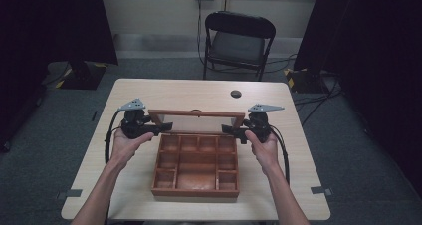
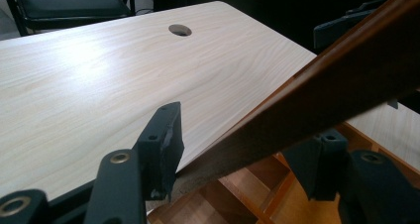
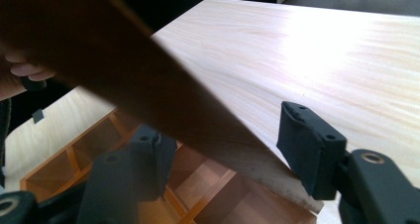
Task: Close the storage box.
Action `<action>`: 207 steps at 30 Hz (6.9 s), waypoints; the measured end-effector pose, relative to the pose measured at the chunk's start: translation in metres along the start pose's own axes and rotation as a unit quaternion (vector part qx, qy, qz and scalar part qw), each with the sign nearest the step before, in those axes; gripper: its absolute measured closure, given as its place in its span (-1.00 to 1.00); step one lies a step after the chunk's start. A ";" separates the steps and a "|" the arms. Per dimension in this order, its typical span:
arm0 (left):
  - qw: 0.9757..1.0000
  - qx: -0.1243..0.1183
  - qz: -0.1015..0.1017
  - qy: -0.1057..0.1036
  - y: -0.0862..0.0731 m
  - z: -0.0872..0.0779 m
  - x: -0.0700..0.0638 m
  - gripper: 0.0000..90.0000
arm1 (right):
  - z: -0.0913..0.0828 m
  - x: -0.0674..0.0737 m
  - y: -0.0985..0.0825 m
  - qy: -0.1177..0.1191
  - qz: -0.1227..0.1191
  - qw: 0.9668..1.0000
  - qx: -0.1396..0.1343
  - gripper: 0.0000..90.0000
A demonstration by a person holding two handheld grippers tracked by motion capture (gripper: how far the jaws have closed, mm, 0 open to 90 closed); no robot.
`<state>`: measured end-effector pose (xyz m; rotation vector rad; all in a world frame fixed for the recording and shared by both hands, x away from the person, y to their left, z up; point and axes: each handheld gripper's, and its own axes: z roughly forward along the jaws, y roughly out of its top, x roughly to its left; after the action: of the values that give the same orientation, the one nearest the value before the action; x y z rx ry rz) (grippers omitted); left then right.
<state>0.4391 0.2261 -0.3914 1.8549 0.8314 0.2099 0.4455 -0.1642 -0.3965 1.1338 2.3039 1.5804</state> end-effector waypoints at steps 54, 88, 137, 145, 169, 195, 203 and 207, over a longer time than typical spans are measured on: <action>0.998 0.009 0.042 0.040 -0.038 -0.008 -0.031 -0.40 | -0.060 -0.015 -0.040 -0.096 0.005 0.995 0.028 -0.27; 0.998 -0.025 0.032 0.037 -0.057 -0.028 -0.046 -0.59 | -0.019 0.107 0.025 0.110 -0.101 0.985 0.086 0.40; 0.998 0.013 0.013 0.067 -0.087 -0.044 -0.020 -0.59 | 0.013 0.123 0.009 0.160 -0.113 0.968 0.155 0.82; 0.995 0.023 0.003 0.096 -0.093 -0.049 -0.006 -0.57 | 0.013 0.122 -0.002 0.165 -0.113 0.966 0.164 0.82; 0.991 0.049 -0.015 0.123 -0.104 -0.050 0.015 -0.56 | 0.012 0.116 -0.026 0.166 -0.108 0.965 0.174 0.81; 0.990 0.063 -0.023 0.123 -0.110 -0.047 0.018 -0.55 | 0.025 0.114 -0.054 0.164 -0.090 0.963 0.193 0.82; 0.990 0.064 -0.021 0.122 -0.109 -0.045 0.017 -0.55 | 0.030 0.115 -0.059 0.163 -0.090 0.963 0.197 0.82; 0.990 0.064 -0.022 0.121 -0.110 -0.045 0.017 -0.55 | 0.034 0.117 -0.058 0.163 -0.089 0.962 0.200 0.83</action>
<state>0.3801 0.2941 -0.4704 1.9529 1.0725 0.3673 0.3496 -0.0733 -0.4258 0.7372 2.9455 1.3561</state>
